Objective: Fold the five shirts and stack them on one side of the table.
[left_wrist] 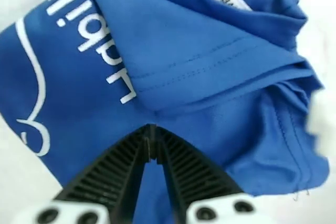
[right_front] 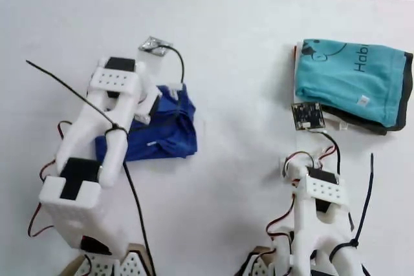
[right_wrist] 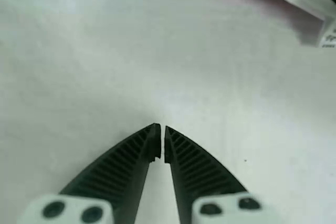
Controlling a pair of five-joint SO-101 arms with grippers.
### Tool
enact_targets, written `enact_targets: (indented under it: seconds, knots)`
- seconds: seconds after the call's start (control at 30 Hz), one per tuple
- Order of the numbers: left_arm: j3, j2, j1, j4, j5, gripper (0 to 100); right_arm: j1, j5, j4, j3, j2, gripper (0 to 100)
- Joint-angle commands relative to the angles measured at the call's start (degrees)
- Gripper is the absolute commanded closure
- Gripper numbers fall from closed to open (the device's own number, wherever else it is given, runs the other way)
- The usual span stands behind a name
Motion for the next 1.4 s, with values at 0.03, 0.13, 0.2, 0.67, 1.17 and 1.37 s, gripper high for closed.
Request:
enact_targets:
  seconds: [0.03, 0.13, 0.2, 0.67, 1.17, 1.37]
  knots:
    - [-1.5, 2.9, -0.8, -1.4, 0.7, 97, -0.3, 0.4, -1.1, -0.5, -1.8, 97.8]
    - [-5.9, 7.9, -0.5, -1.3, 0.9, 97, -0.3, 0.4, -1.1, -0.5, -1.8, 97.8]
    - [-9.4, 10.2, -0.5, -1.2, 2.7, 97, -0.3, 0.4, -1.1, -0.5, -1.8, 97.8]
    - [-34.9, 21.5, 5.5, 6.9, 3.9, 97, -0.3, 0.4, -1.1, -0.5, -1.8, 97.8]
    - [-65.1, 30.9, 7.0, 15.1, 10.4, 97, -0.3, 0.4, -1.1, -0.5, -1.8, 97.8]
    - [-64.4, 31.5, 7.3, 22.3, 10.0, 97, -0.3, 0.4, -1.1, -0.5, -1.8, 97.8]
